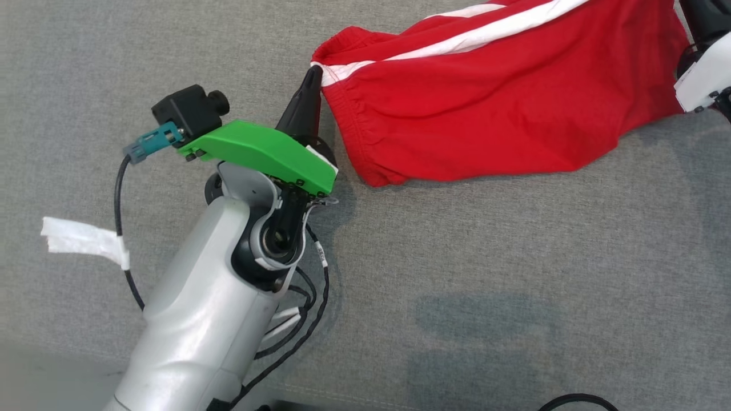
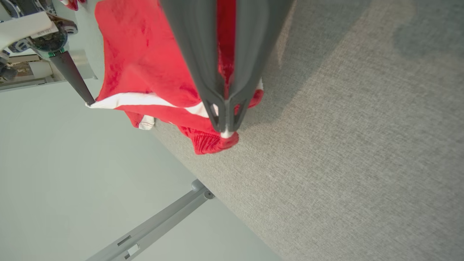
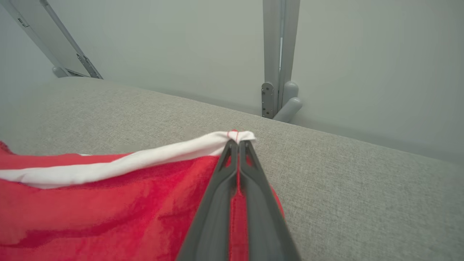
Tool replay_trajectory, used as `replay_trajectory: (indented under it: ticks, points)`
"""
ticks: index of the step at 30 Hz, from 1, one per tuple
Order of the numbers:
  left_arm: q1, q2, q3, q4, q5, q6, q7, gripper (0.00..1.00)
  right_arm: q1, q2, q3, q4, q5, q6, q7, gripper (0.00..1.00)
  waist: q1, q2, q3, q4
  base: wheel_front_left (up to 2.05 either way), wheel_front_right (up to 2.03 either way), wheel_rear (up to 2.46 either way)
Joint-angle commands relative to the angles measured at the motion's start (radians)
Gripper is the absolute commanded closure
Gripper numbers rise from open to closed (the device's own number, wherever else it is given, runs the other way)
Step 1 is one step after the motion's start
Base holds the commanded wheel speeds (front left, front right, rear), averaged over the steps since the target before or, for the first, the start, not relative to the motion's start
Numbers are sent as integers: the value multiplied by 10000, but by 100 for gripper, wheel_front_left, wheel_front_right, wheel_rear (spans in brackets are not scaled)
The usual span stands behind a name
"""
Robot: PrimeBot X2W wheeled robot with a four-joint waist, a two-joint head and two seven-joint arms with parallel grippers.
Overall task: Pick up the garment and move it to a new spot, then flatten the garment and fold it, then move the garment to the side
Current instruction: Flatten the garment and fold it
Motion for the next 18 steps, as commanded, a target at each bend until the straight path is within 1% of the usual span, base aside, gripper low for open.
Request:
replay_trajectory:
  ticks: [1, 5, 10, 11, 12, 13, 14, 15, 16, 18]
  points:
    - [-310, -91, -84, 314, -51, -76, -16, 100, -310, -43, 159, 337, -56, -2, -2, 100, -1, 0, 10, 163, 0, 0, 0]
    - [-859, -284, -369, 1121, -166, -193, -4, 100, -771, -78, 569, 1070, -132, -2, -120, 100, -1, 0, 34, 241, 0, 0, 0]
    - [-1377, -352, -703, 1896, -341, -321, -119, 100, -1145, 68, 1144, 1505, 0, -2, -160, 100, -1, 0, 63, 181, 0, 0, 0]
    - [-1426, -363, -755, 1987, -371, -323, -169, 97, -1203, 93, 1299, 1504, 26, -2, -198, 89, -1, 0, 65, 153, 0, 0, 0]
    - [-1460, -371, -807, 2065, -417, -340, -187, 83, -1249, 81, 1467, 1457, 19, -2, -247, 54, -1, 0, 59, 128, 0, 0, 0]
    - [-1469, -377, -848, 2134, -476, -375, -215, 64, -1277, 53, 1616, 1420, 44, -2, -288, 0, -1, 0, 40, 103, 0, 0, 0]
    - [-1452, -373, -864, 2177, -523, -413, -247, 55, -1328, -20, 1763, 1377, -22, -2, -373, 0, -1, 0, 14, 74, 0, 0, 0]
    - [-1425, -371, -884, 2216, -557, -411, -278, 25, -1400, -96, 1857, 1348, -134, -2, -474, 0, -1, 0, -19, 42, 0, 0, 0]
    - [-1403, -374, -923, 2254, -610, -417, -327, 0, -1439, -109, 1950, 1305, -130, -2, -554, 0, -1, 0, -55, 15, 0, 0, 0]
    - [-1392, -377, -967, 2242, -574, -423, -473, 0, -1441, -120, 2079, 1064, -4, -2, -707, 0, -1, 0, -130, -45, 0, 0, 0]
